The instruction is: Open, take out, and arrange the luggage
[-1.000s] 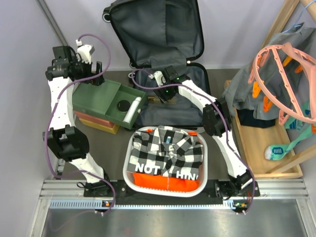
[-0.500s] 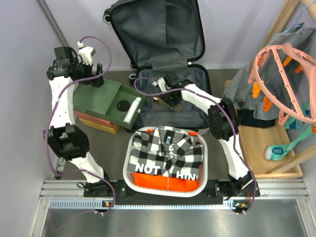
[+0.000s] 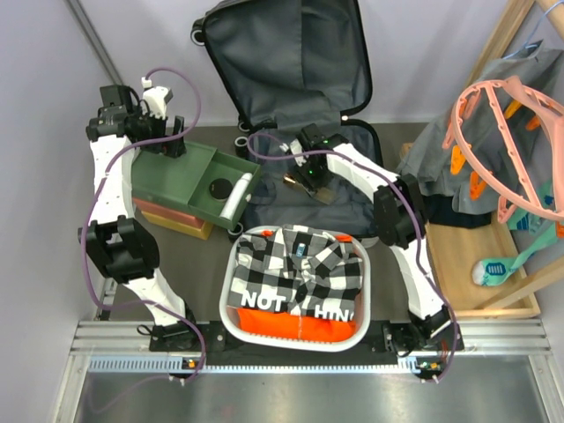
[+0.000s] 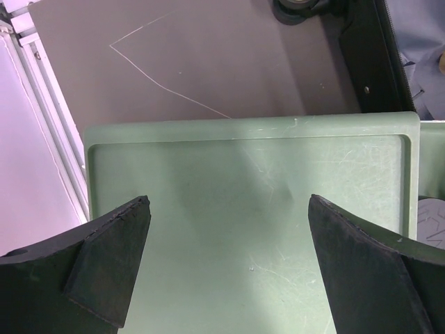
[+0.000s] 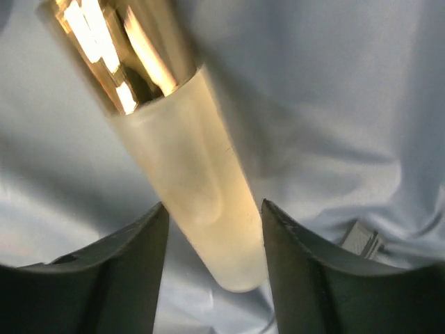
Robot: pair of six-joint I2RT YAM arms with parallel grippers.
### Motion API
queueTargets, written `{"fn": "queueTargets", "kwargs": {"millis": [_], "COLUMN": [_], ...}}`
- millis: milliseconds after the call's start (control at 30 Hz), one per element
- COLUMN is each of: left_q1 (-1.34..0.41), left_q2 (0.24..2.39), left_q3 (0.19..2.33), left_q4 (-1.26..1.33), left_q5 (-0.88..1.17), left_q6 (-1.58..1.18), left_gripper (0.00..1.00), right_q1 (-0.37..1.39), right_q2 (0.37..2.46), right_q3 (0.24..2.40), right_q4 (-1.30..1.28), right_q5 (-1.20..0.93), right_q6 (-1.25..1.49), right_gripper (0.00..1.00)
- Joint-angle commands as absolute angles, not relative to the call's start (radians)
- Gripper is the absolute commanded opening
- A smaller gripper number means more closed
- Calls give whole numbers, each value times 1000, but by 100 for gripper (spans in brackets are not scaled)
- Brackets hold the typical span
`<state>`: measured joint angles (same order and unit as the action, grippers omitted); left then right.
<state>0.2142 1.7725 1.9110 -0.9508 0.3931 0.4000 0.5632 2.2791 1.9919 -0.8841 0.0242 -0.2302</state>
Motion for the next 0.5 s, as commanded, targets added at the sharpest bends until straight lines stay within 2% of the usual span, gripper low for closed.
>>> {"fn": "queueTargets", "kwargs": {"millis": [0,167,233,333,367,467], "left_q1": [212,210,212,210,210,212], "left_q2": [1766,1758,1759,1766,1767,1775], "left_q3": [1919,1917,1919,1925,1931,1948], "left_q4": [-930,-931,-930,-930,-930,-930], "left_q5": [382,379,379,387,390,399], "left_q6": [419,422,420,417,413,403], "left_gripper": [99,99,99,99,99,99], "right_q1": [577,612,611,612,612,612], "right_q2": [2368,2453,2465,2464,2448,2402], "right_q3": [2134,2135,2120,2121,2121,2121], "right_q4": [-917,-939,-945,-959,-957,-946], "right_q5": [8,26,23,34,38,46], "right_q6": [-182,-213,-203,-201,-202,-207], "right_gripper": [57,59,57,30,15,0]}}
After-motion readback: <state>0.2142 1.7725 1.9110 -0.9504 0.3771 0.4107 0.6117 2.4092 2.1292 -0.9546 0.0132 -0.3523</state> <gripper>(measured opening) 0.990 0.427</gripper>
